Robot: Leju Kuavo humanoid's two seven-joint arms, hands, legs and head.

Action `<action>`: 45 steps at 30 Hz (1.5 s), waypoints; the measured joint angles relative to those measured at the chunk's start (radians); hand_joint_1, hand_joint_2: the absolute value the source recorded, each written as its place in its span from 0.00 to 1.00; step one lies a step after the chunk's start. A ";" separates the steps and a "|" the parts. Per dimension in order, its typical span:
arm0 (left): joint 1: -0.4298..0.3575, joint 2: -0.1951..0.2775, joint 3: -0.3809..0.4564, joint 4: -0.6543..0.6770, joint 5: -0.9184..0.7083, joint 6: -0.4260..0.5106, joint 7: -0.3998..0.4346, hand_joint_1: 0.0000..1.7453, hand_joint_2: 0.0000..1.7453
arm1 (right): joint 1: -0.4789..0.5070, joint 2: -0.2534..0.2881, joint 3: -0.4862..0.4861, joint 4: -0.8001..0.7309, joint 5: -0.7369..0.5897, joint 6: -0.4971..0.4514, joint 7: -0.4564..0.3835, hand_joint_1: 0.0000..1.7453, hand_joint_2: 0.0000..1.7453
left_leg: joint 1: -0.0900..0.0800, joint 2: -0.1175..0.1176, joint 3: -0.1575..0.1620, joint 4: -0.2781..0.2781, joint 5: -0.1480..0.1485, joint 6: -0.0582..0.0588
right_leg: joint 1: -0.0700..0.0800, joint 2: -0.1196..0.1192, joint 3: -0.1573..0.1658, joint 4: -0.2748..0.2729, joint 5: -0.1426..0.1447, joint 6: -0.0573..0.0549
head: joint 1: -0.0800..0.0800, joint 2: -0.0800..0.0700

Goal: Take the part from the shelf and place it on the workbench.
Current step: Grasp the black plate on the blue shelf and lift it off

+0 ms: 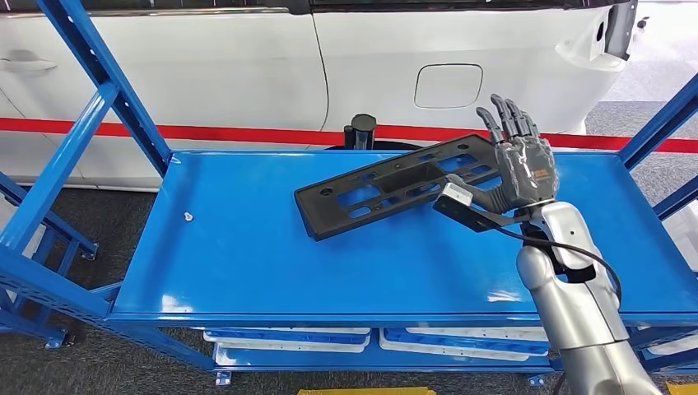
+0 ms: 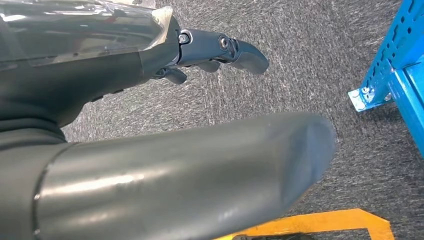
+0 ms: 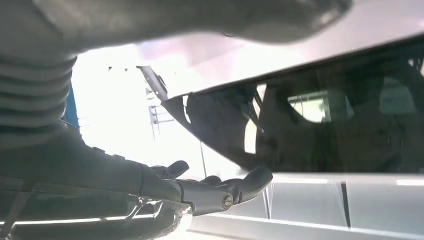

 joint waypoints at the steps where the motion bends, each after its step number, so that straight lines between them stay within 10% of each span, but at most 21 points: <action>1: -0.001 0.000 0.002 0.000 0.000 0.001 -0.001 0.00 0.00 | -0.026 0.000 0.020 0.037 0.002 0.002 0.000 0.00 1.00 | 0.000 0.000 0.000 0.000 0.000 0.000 | 0.000 0.000 0.000 0.000 0.000 0.000 | 0.000 0.000; 25: -0.002 -0.003 0.033 0.007 -0.017 -0.007 -0.007 0.00 0.00 | -0.290 0.180 0.346 0.525 0.064 0.084 0.006 0.00 1.00 | 0.001 -0.001 -0.001 0.000 0.000 0.000 | 0.001 -0.001 -0.001 0.000 0.000 0.000 | 0.000 0.000; 45: 0.000 -0.008 0.051 0.003 -0.038 -0.003 0.019 0.00 0.00 | -0.328 0.187 0.360 0.328 0.113 0.062 0.072 0.00 1.00 | 0.002 -0.001 -0.001 0.000 0.000 0.000 | 0.001 -0.001 -0.001 0.000 0.000 0.000 | 0.000 0.000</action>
